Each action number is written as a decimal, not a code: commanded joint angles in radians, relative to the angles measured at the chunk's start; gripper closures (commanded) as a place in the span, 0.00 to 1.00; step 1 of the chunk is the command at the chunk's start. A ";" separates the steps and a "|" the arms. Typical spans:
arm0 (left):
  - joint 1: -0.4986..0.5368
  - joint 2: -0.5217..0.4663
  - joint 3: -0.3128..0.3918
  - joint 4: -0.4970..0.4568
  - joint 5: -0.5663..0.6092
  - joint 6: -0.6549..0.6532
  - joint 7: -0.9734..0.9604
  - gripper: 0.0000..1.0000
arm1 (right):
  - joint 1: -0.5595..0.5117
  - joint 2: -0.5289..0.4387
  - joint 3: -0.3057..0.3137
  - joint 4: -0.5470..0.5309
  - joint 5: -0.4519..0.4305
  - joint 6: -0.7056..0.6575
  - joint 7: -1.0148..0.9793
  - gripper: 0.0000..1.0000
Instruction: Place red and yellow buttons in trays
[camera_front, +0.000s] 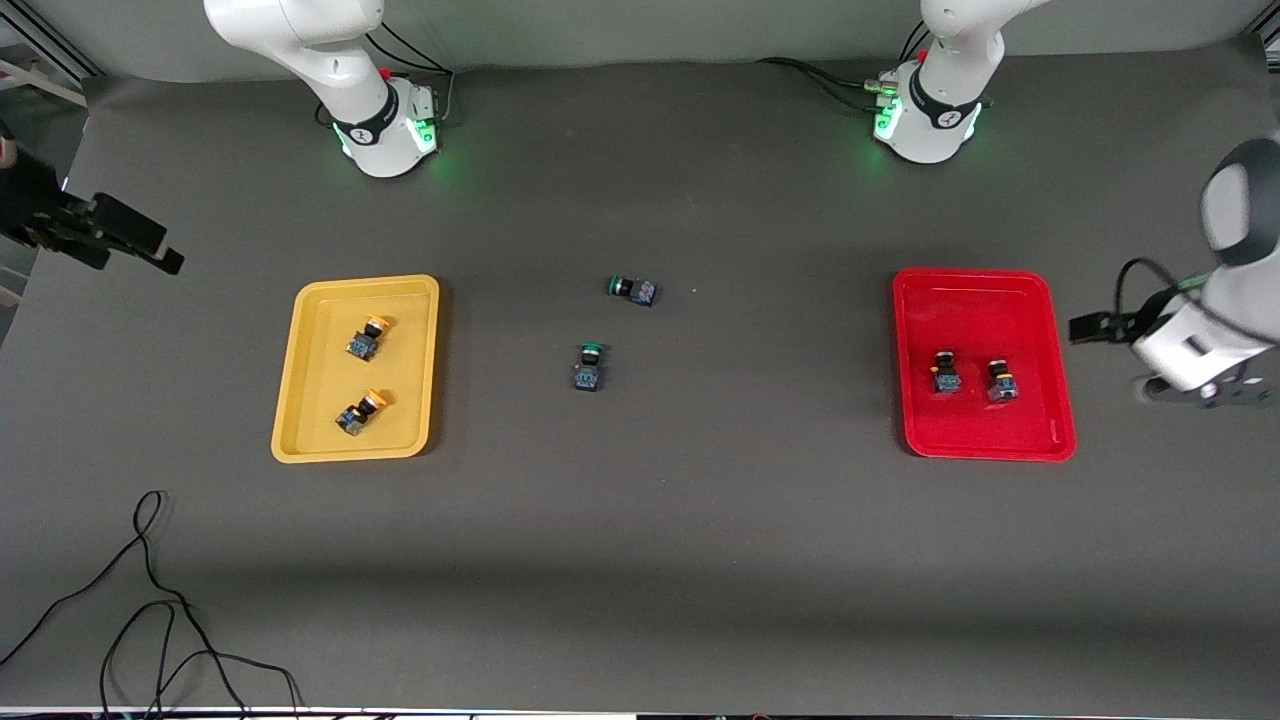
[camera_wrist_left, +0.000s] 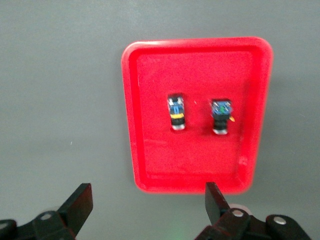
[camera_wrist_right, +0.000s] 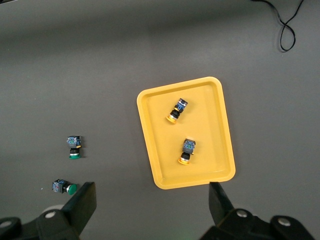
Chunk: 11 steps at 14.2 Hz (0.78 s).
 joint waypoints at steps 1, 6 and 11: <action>0.003 -0.069 -0.003 0.087 -0.077 -0.136 0.053 0.00 | 0.002 0.008 0.007 0.007 -0.049 -0.011 -0.066 0.00; -0.282 -0.121 0.194 0.154 -0.116 -0.210 0.041 0.00 | 0.005 0.022 0.010 0.007 -0.078 -0.007 -0.132 0.00; -0.544 -0.100 0.427 0.188 -0.134 -0.188 0.015 0.00 | 0.024 0.027 0.021 0.004 -0.072 -0.014 -0.139 0.00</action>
